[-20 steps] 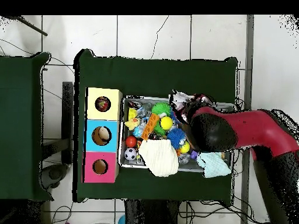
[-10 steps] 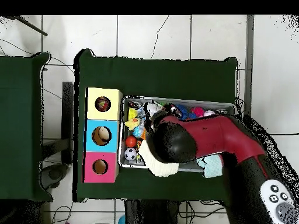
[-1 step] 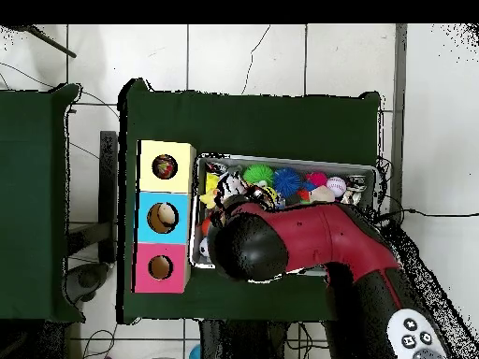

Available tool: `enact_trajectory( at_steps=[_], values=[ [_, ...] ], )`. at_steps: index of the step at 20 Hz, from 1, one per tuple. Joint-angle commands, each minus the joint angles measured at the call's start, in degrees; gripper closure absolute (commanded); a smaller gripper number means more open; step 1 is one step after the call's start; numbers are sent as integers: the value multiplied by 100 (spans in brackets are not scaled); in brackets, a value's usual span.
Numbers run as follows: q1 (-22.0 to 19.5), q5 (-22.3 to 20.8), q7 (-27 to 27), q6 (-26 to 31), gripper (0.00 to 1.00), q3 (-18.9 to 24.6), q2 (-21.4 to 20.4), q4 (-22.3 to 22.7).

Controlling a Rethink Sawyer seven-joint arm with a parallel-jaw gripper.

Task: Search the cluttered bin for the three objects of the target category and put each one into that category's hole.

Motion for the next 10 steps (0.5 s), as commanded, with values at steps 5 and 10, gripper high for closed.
enact_trajectory(
  at_steps=[5, 10],
  values=[
    [457, 766, 1635, 26, 100, -750, -434, 488],
    [826, 1067, 1720, 262, 100, -1003, -735, 438]
  ],
)
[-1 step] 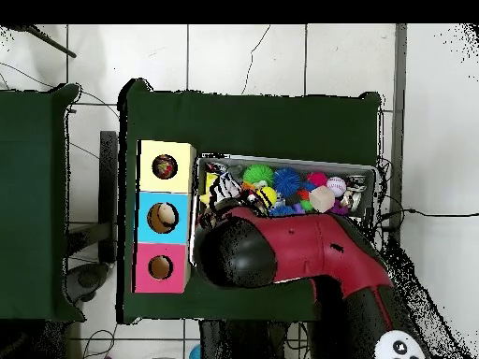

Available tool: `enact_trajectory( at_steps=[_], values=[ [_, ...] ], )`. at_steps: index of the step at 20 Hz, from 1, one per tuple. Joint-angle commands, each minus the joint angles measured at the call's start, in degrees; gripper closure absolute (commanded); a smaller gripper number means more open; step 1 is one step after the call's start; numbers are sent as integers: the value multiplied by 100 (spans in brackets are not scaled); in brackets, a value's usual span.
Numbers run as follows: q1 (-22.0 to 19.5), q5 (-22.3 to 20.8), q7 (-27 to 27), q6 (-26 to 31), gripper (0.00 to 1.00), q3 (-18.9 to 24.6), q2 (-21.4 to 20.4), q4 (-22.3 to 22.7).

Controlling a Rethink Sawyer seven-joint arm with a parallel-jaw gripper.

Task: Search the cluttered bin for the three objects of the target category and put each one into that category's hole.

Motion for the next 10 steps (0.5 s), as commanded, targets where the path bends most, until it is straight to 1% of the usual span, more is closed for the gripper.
enact_trajectory(
  at_steps=[1, 4, 10],
  values=[
    [437, 552, 1682, 387, 100, -549, -487, 356],
    [688, 741, 1800, 582, 100, -704, -642, 300],
    [1303, 791, 2218, 419, 100, -1126, -462, 189]
  ],
)
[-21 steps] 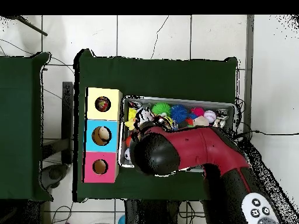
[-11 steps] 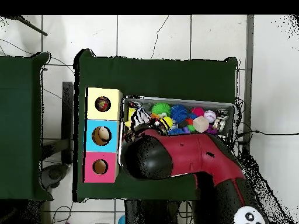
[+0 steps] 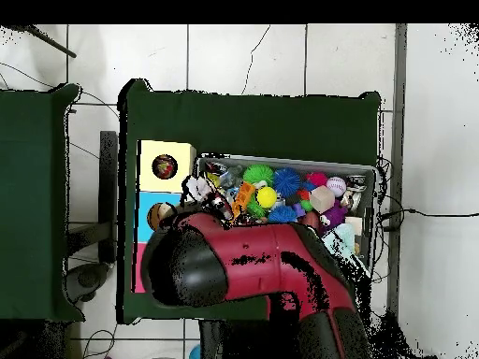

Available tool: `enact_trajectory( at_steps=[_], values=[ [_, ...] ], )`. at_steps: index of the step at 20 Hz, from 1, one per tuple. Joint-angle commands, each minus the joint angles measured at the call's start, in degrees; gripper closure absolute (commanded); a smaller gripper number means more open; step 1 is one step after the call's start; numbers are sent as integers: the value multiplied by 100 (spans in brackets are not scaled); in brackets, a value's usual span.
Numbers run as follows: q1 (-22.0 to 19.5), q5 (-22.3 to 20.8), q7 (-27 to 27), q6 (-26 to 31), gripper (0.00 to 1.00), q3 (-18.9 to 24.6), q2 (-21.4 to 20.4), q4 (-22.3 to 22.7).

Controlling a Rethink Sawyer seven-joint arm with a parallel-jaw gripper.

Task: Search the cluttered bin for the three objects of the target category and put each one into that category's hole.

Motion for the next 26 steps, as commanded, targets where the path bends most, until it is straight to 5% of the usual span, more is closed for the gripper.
enact_trajectory(
  at_steps=[1, 20, 26],
  values=[
    [548, 266, 2097, 402, 100, -684, -17, 187],
    [1210, 238, 2312, -620, 100, -1307, 602, 169],
    [1538, 262, 2552, -382, 100, -1591, 573, 0]
  ],
)
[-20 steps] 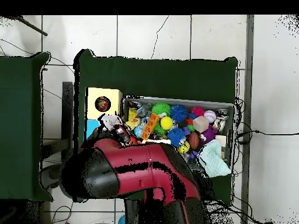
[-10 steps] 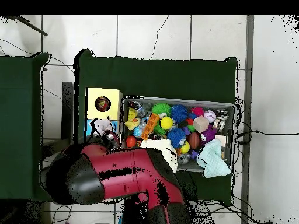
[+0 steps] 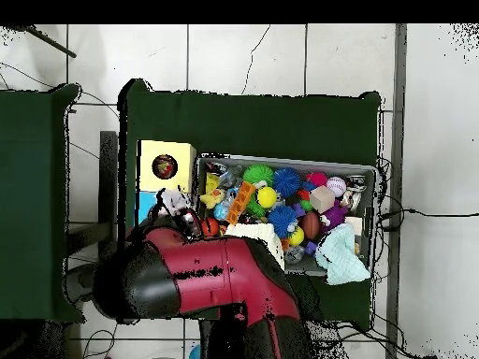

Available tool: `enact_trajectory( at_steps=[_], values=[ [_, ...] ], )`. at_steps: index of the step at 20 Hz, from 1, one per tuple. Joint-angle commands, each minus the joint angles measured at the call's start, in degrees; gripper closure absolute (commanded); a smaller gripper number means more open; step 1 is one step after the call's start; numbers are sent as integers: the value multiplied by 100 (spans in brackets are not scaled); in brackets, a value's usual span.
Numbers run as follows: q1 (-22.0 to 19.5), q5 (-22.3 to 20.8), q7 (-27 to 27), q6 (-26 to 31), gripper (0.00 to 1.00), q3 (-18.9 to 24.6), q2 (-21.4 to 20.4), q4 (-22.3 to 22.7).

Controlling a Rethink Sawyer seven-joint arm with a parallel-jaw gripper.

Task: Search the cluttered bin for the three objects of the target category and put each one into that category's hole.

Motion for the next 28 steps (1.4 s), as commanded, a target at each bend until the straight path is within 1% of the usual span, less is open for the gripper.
enact_trajectory(
  at_steps=[1, 8, 11, 16, 22, 28],
  values=[
    [328, 21, 1693, -19, 100, -496, 336, -48],
    [1022, 87, 2101, -106, 100, -971, 736, -481],
    [1278, 143, 2227, -84, 100, -1160, 810, -593],
    [1587, 174, 2400, -52, 100, -1387, 920, -756],
    [1754, 251, 2506, 115, 100, -1485, 908, -874],
    [1759, 408, 2403, 872, 100, -1482, 633, -1113]
  ],
)
